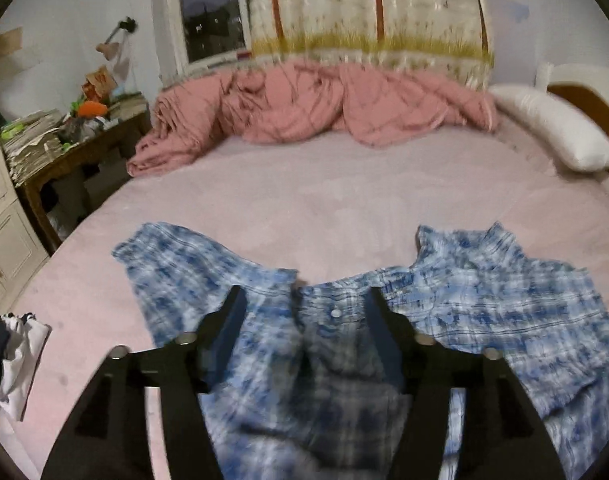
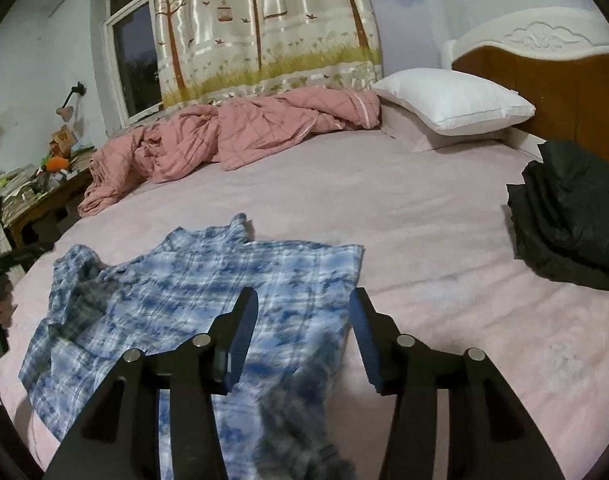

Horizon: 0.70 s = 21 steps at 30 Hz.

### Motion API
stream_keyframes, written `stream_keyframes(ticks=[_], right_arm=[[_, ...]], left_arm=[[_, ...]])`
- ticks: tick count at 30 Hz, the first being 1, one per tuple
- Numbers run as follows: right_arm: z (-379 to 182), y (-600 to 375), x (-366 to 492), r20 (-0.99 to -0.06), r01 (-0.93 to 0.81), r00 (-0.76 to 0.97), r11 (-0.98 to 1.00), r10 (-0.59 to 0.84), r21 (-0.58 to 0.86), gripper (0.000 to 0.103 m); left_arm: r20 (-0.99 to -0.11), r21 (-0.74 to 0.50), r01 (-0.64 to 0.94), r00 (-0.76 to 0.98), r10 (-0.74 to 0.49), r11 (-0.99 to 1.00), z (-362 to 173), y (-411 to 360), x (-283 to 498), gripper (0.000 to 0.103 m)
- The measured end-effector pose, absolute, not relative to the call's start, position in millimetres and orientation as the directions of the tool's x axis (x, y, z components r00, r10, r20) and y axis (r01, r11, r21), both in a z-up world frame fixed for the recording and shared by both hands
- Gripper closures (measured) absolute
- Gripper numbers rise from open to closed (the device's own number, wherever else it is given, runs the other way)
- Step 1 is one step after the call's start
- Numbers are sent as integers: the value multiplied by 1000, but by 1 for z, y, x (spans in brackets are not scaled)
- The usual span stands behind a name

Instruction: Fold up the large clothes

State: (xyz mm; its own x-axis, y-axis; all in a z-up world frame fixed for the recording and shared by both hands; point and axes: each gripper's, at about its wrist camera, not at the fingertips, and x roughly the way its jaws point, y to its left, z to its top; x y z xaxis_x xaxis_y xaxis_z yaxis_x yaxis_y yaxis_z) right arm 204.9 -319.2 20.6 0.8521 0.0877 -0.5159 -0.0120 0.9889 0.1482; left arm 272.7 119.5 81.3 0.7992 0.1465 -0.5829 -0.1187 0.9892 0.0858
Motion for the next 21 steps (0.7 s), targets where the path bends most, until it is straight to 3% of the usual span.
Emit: stream_keyframes(ticks=[1, 4, 16, 21], right_arm=[[19, -315, 203, -518, -19, 850, 990, 91, 142, 53], [12, -300, 198, -531, -31, 843, 994, 83, 105, 53], [-18, -277, 194, -607, -36, 787, 990, 112, 136, 50], [-24, -270, 195, -606, -23, 793, 997, 64, 75, 50]], left_arm=[[-564, 74, -128, 812, 147, 989, 85, 127, 263, 21], [-518, 44, -153, 841, 154, 987, 95, 154, 235, 10], [-576, -110, -367, 781, 241, 924, 56, 259, 225, 11], [-661, -168, -416, 720, 211, 894, 23, 301, 265, 14]])
